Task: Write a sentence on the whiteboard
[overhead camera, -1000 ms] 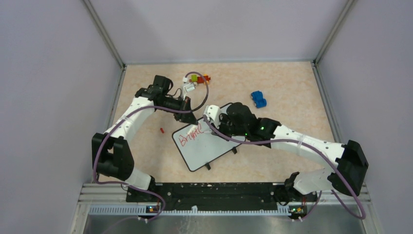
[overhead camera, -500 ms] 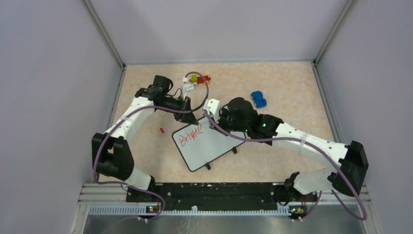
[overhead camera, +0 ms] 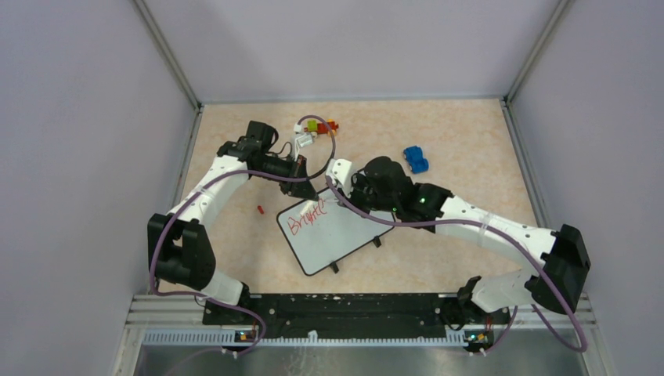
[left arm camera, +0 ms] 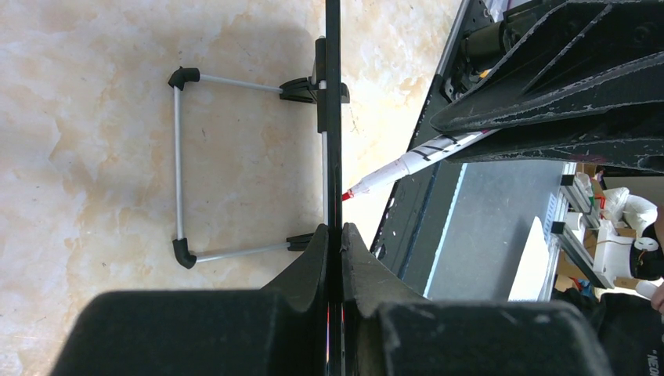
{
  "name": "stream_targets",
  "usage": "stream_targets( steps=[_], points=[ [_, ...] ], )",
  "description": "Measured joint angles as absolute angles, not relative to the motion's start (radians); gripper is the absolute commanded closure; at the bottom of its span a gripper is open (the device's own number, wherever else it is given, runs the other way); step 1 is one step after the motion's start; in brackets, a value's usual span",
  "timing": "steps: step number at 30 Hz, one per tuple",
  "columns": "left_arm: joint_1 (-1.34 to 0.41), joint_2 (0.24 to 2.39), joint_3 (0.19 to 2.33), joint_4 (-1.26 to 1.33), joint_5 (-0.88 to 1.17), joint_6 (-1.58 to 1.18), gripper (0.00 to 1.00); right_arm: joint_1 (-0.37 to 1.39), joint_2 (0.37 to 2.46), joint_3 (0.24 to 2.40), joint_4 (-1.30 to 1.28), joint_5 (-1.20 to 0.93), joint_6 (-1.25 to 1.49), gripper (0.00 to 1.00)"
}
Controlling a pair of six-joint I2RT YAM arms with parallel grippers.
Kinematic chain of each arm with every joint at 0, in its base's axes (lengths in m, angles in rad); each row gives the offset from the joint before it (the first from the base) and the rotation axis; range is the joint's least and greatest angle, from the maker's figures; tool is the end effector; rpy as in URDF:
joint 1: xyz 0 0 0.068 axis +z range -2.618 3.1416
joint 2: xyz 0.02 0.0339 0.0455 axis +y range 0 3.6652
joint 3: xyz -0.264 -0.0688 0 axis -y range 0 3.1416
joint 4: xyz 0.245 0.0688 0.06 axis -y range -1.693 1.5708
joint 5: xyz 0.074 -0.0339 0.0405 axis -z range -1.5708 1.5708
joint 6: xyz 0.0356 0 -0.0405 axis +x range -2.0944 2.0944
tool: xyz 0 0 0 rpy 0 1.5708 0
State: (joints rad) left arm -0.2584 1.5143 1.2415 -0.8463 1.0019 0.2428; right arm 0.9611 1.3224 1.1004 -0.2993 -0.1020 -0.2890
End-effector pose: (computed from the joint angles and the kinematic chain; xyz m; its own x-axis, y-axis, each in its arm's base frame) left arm 0.2803 -0.1051 0.2850 -0.7258 0.3258 -0.6059 0.6879 0.3591 -0.6308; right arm 0.1701 0.2498 0.3195 -0.0265 -0.5331 -0.8457 -0.9115 0.3603 -0.1985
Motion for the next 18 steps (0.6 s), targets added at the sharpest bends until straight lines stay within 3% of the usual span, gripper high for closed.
stream_targets(
  steps=[18],
  points=[
    [-0.258,1.514,1.242,-0.846,0.997,0.243,1.0,0.96,1.299,1.04,-0.307,-0.12,-0.295,1.0]
  ],
)
